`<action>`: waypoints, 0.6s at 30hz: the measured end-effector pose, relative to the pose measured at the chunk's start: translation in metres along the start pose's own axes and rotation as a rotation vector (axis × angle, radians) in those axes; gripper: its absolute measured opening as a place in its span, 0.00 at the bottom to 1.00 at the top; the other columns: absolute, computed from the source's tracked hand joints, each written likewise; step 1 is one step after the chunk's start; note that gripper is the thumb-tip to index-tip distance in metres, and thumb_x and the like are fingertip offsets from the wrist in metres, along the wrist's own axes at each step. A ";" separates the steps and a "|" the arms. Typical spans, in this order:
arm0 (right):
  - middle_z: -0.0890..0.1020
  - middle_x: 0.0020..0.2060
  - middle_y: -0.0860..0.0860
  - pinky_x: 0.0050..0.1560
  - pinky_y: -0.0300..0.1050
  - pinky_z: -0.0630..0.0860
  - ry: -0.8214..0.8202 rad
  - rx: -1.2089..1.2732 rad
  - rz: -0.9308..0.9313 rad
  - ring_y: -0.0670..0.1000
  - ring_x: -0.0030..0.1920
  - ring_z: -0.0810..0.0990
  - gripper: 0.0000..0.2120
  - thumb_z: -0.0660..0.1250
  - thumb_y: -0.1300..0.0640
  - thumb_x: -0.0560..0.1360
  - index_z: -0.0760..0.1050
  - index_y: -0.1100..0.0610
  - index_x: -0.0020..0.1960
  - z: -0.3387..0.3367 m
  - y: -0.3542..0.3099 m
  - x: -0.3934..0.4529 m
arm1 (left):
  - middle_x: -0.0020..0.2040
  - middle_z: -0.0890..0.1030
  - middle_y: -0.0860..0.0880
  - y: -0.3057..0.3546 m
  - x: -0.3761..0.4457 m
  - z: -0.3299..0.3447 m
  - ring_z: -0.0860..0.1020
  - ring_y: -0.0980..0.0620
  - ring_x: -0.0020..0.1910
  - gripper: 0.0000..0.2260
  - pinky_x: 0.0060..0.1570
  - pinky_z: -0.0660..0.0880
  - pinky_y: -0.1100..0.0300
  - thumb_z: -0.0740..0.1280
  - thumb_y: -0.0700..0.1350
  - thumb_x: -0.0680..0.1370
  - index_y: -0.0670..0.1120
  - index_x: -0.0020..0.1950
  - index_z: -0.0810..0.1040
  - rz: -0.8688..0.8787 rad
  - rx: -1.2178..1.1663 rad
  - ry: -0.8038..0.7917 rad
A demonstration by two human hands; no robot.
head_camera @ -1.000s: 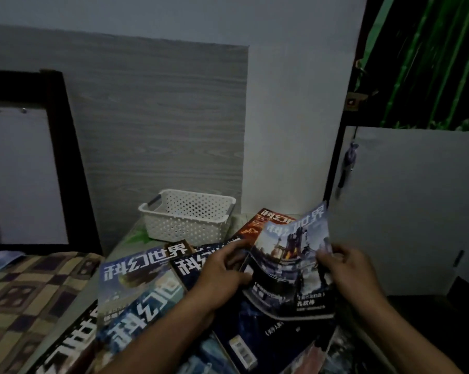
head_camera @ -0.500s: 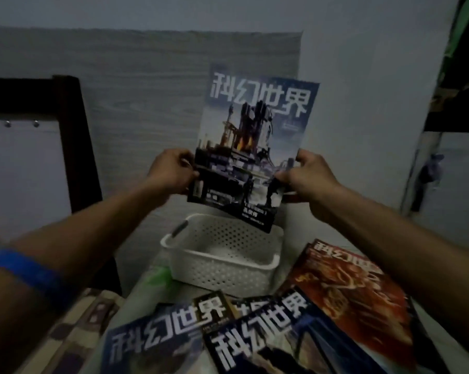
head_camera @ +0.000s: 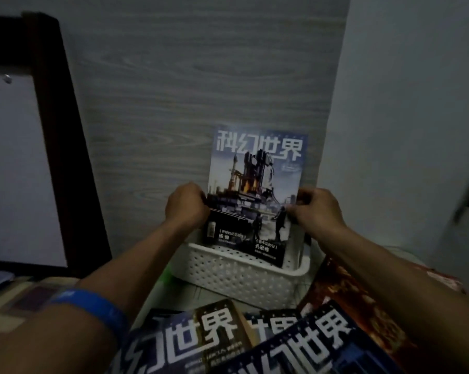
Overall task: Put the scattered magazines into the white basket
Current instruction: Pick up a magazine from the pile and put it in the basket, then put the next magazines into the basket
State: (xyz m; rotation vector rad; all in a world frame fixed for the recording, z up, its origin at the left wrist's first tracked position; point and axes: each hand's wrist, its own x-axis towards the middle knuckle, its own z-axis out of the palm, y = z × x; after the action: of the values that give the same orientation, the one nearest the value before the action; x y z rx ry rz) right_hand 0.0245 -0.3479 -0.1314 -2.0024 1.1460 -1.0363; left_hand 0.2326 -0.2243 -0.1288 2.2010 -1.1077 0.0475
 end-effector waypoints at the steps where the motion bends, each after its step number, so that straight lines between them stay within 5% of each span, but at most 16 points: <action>1: 0.80 0.42 0.49 0.49 0.57 0.82 0.017 0.022 0.024 0.56 0.47 0.82 0.11 0.76 0.59 0.71 0.74 0.55 0.47 -0.002 -0.003 -0.004 | 0.37 0.84 0.41 0.002 -0.002 -0.001 0.83 0.42 0.38 0.03 0.43 0.81 0.52 0.72 0.40 0.72 0.42 0.44 0.85 0.010 -0.014 -0.006; 4: 0.77 0.54 0.53 0.50 0.55 0.80 0.046 0.056 0.075 0.55 0.52 0.78 0.23 0.75 0.61 0.71 0.70 0.54 0.62 -0.022 -0.011 -0.021 | 0.50 0.84 0.40 0.006 -0.012 -0.009 0.83 0.41 0.44 0.10 0.48 0.81 0.47 0.71 0.40 0.74 0.41 0.54 0.83 0.031 -0.201 0.062; 6: 0.78 0.55 0.54 0.48 0.53 0.80 0.028 0.038 0.036 0.54 0.50 0.79 0.19 0.73 0.61 0.73 0.72 0.54 0.62 -0.047 -0.013 -0.045 | 0.55 0.83 0.44 0.007 -0.033 -0.020 0.82 0.44 0.45 0.11 0.49 0.81 0.49 0.70 0.41 0.75 0.44 0.58 0.82 0.068 -0.287 0.128; 8: 0.81 0.50 0.53 0.38 0.49 0.81 -0.081 0.028 0.004 0.53 0.42 0.83 0.12 0.72 0.59 0.74 0.75 0.52 0.57 -0.078 -0.013 -0.078 | 0.49 0.84 0.49 0.010 -0.063 -0.033 0.81 0.51 0.38 0.05 0.40 0.78 0.55 0.70 0.42 0.76 0.50 0.50 0.83 0.141 -0.305 0.113; 11: 0.83 0.41 0.52 0.28 0.42 0.76 -0.319 -0.183 -0.021 0.50 0.29 0.82 0.05 0.72 0.52 0.74 0.78 0.48 0.49 -0.127 -0.013 -0.135 | 0.30 0.82 0.55 0.012 -0.127 -0.061 0.78 0.60 0.28 0.11 0.30 0.73 0.63 0.71 0.50 0.75 0.51 0.33 0.79 0.201 -0.247 -0.202; 15: 0.81 0.50 0.48 0.50 0.47 0.77 -0.645 -0.717 0.043 0.48 0.47 0.80 0.19 0.69 0.35 0.70 0.77 0.47 0.51 -0.162 -0.005 -0.189 | 0.26 0.79 0.54 0.016 -0.213 -0.093 0.75 0.57 0.25 0.20 0.29 0.71 0.66 0.71 0.62 0.72 0.47 0.31 0.79 0.187 0.083 -0.964; 18: 0.79 0.55 0.47 0.57 0.47 0.77 -0.655 -0.630 0.142 0.48 0.53 0.79 0.27 0.72 0.34 0.66 0.75 0.48 0.58 -0.167 -0.001 -0.219 | 0.31 0.83 0.49 0.030 -0.254 -0.103 0.80 0.52 0.30 0.18 0.35 0.77 0.59 0.71 0.60 0.73 0.47 0.34 0.83 0.052 -0.067 -0.989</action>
State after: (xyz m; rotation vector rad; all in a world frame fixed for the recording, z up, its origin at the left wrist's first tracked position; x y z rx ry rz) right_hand -0.1872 -0.1729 -0.1171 -2.4045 1.2891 0.1125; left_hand 0.0741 0.0006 -0.1117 2.1313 -1.6150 -1.1382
